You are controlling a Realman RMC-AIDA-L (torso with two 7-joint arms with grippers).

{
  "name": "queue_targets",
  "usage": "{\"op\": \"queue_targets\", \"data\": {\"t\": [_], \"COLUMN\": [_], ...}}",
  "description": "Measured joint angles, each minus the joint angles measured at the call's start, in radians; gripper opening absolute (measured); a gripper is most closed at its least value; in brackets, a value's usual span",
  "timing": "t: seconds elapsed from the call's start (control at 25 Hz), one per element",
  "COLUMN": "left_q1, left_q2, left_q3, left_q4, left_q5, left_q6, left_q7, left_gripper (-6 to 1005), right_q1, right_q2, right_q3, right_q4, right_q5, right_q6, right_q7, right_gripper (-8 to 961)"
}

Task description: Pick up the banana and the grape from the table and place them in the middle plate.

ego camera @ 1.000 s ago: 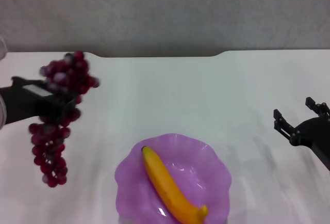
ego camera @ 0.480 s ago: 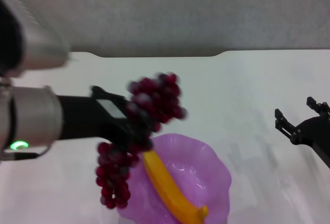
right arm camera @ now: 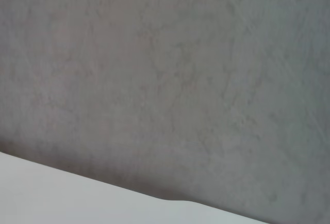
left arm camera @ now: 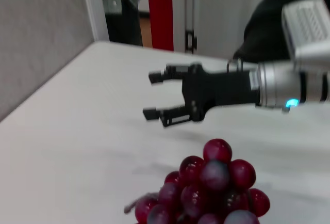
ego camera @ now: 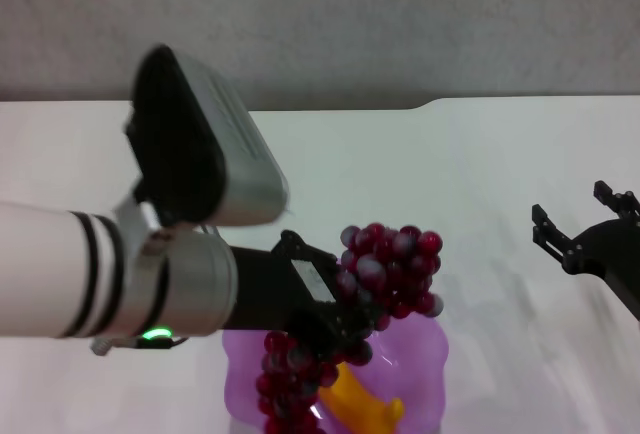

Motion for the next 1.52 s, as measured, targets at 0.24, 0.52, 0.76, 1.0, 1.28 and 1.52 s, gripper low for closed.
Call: {"op": "queue_targets", "data": {"t": [0.24,0.52,0.76,1.0,1.28,1.52], "left_q1": [-0.008,-0.028,-0.040,-0.032,0.025,0.210], "left_q2": [-0.001,-0.001,-0.001,-0.001,0.002,0.003], "left_q3": [0.077,0.109,0.130,0.132,0.107,0.037], "left_q4": [-0.114,-0.223,-0.315,-0.333,-0.217,-0.134], "left_q5": [0.127,0.131,0.160,0.176,0.175,0.141], "left_q6": [0.131,0.208,0.231,0.268,0.274,0.511], "left_q7": [-0.020,-0.027,-0.026,-0.032,-0.045,-0.005], "left_gripper": [300,299,307,326,578,783], "right_q1": [0.003,0.002,0.001,-0.001,0.002,0.002], "right_q2": [0.001,0.002,0.002,0.000,0.001,0.001], "right_q3": [-0.007,-0.005,0.000,0.000,-0.005,-0.005], "right_q4": [-0.001,0.000,-0.001,-0.001,0.000,0.000], "right_q5": [0.000,0.000,0.000,0.002,0.000,0.000], "right_q6": [0.000,0.000,0.001,0.001,0.005,0.003], "right_q7": [0.000,0.000,0.000,0.000,0.000,0.000], "right_gripper": [877,877,878,877,878,878]}}
